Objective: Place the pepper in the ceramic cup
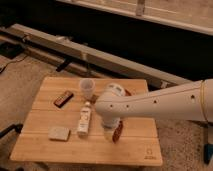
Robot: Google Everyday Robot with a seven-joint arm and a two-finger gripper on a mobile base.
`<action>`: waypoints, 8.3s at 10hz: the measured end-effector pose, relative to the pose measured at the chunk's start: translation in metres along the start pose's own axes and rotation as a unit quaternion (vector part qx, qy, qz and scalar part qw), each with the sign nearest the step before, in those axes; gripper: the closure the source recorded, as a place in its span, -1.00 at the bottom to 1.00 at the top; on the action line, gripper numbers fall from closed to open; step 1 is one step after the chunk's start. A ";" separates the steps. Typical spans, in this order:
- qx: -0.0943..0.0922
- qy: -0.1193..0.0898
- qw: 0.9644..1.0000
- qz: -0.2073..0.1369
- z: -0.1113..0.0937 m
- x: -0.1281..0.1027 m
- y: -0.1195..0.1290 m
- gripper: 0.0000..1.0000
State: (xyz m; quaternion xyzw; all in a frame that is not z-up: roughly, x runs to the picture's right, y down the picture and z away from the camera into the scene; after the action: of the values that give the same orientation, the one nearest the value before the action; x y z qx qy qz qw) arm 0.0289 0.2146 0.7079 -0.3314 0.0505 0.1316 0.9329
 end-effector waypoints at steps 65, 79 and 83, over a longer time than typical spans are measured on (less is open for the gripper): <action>0.056 -0.046 0.978 -0.195 0.014 -0.044 -0.160 1.00; 0.182 -0.094 0.952 -0.227 -0.061 -0.114 -0.259 1.00; 0.188 -0.124 0.943 -0.247 -0.072 -0.143 -0.263 1.00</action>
State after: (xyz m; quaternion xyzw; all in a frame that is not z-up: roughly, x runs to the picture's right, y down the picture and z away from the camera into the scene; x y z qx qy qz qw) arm -0.0351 -0.0574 0.8368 -0.1330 -0.1254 -0.0743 0.9803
